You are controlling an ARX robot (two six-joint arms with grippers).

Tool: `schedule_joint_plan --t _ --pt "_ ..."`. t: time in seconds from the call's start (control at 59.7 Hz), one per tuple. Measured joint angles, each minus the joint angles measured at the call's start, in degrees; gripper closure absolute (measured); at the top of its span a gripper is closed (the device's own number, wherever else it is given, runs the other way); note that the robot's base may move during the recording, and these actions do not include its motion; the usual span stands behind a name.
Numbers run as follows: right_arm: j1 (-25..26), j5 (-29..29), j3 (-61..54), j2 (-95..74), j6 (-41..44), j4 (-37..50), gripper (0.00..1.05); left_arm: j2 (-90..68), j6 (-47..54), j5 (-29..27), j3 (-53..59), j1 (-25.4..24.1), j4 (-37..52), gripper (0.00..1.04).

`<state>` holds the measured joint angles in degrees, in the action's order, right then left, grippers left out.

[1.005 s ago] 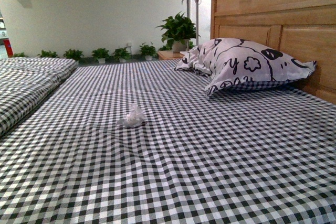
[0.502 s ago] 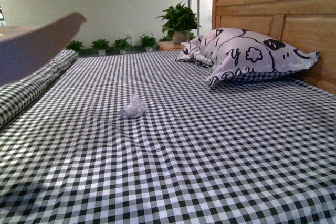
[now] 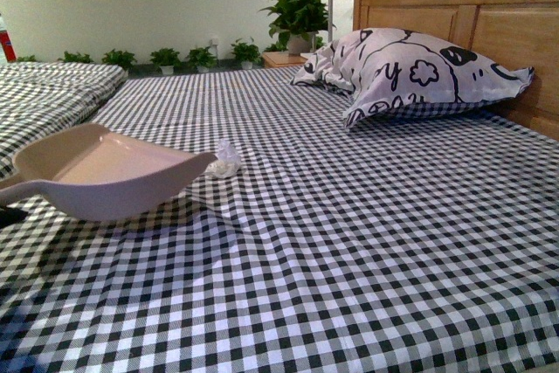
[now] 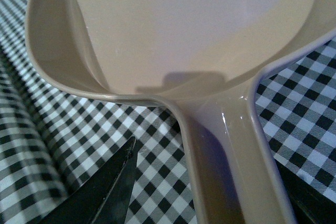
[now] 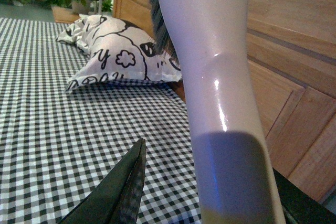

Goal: Clean up trash

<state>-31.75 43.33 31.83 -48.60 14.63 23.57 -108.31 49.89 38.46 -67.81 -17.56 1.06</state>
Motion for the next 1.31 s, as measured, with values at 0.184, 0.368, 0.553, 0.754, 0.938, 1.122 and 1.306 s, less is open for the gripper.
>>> schedule_joint_plan --t 0.184,0.368,0.553,0.754,0.938,1.122,1.306 --pt "0.0 0.0 0.0 0.02 0.0 0.0 0.57 -6.47 5.62 -0.11 -8.9 -0.33 -10.97 0.44" --pt "0.0 0.0 0.0 0.02 0.0 0.0 0.57 -11.19 10.01 -0.07 -18.21 -1.05 -18.56 0.44" --pt "0.0 -0.02 0.0 0.0 0.0 0.0 0.57 -14.78 12.66 0.0 -26.4 -0.72 -24.9 0.44" --pt "0.0 0.0 0.0 0.02 0.0 0.0 0.57 -17.16 16.13 -0.09 -31.69 0.55 -31.43 0.44" --pt "0.0 -0.02 0.0 0.02 0.0 0.0 0.57 -18.62 17.16 0.79 -32.13 1.53 -33.09 0.44" --pt "0.0 0.0 0.0 0.02 0.0 0.0 0.57 -19.78 19.47 0.31 -32.92 1.99 -36.33 0.44" --pt "0.0 0.0 0.0 0.02 0.0 0.0 0.57 -20.39 20.63 -0.85 -34.1 2.14 -38.01 0.44"
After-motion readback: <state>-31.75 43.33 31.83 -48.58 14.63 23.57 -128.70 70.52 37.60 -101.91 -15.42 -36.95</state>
